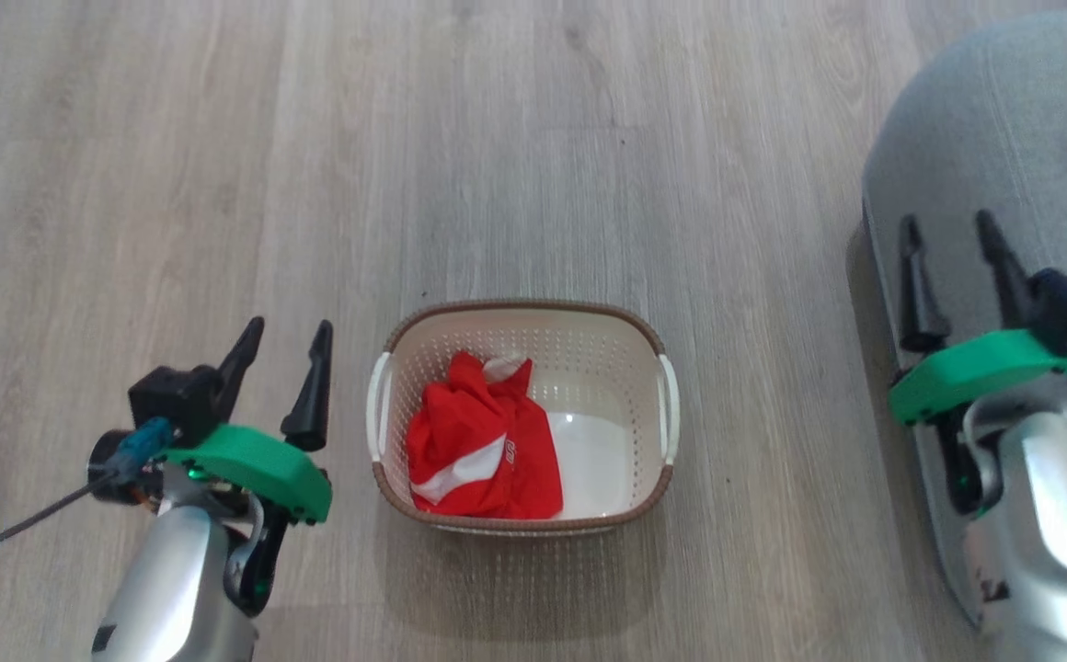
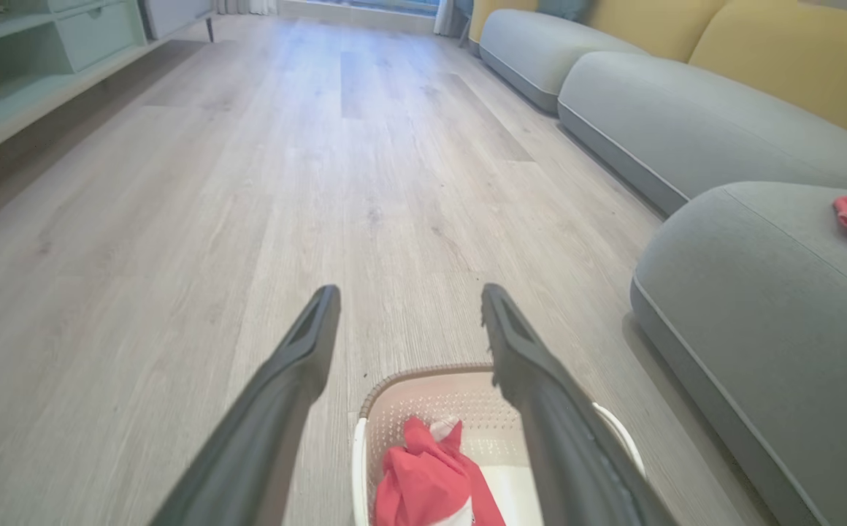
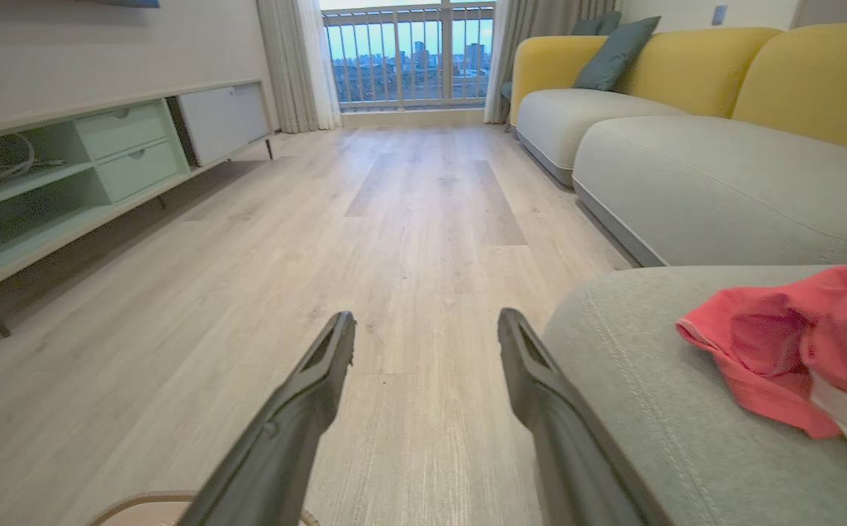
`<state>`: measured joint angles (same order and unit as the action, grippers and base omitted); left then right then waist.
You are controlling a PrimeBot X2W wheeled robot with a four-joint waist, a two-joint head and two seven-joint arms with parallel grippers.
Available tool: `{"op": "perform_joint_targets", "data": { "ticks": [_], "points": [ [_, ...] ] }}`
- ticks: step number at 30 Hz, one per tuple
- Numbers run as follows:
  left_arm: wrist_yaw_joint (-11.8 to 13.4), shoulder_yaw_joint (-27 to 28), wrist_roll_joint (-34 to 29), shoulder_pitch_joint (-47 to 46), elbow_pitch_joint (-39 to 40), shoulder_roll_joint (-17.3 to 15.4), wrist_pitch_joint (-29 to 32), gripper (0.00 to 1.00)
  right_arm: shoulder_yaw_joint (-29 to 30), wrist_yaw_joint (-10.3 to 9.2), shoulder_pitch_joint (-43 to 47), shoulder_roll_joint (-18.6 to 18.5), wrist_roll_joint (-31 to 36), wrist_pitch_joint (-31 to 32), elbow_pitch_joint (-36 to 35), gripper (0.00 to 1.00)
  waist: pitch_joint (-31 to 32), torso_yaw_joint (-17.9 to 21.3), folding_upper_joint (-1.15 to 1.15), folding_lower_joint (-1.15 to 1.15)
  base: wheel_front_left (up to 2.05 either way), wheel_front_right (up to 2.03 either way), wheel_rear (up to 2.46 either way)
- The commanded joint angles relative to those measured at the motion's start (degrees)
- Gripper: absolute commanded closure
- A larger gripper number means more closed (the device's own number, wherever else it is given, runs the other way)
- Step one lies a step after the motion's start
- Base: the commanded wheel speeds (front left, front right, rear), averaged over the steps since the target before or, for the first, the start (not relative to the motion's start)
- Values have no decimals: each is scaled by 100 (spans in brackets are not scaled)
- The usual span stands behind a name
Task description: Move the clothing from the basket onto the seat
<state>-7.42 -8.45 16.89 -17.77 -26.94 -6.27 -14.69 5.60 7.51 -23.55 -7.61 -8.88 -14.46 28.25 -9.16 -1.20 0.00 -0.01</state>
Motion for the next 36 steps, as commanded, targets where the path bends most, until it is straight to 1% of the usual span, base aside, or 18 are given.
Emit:
{"op": "perform_joint_targets", "data": {
  "ticks": [1,8,19,26,36],
  "points": [
    [-7,330,-105,-58,202,-29,-30,0,-209,-2,70,39,-24,-53,-255,0,130,-97,0,1,0,0,0],
    [-7,764,-403,206,330,100,-30,0,-357,-2,400,185,-86,-53,-354,0,420,-151,0,1,0,0,0],
    [-7,1137,-709,649,619,230,-30,0,-480,-2,862,258,-162,-53,-405,0,839,-68,0,1,0,0,0],
    [-7,1202,-826,752,717,275,-31,0,-497,-2,1017,273,-186,-53,-443,0,912,-43,0,1,0,0,0],
    [-7,1158,-897,836,731,308,-31,0,-497,-2,1136,300,-191,-53,-458,0,949,-57,0,1,0,0,0]
  ]
}}
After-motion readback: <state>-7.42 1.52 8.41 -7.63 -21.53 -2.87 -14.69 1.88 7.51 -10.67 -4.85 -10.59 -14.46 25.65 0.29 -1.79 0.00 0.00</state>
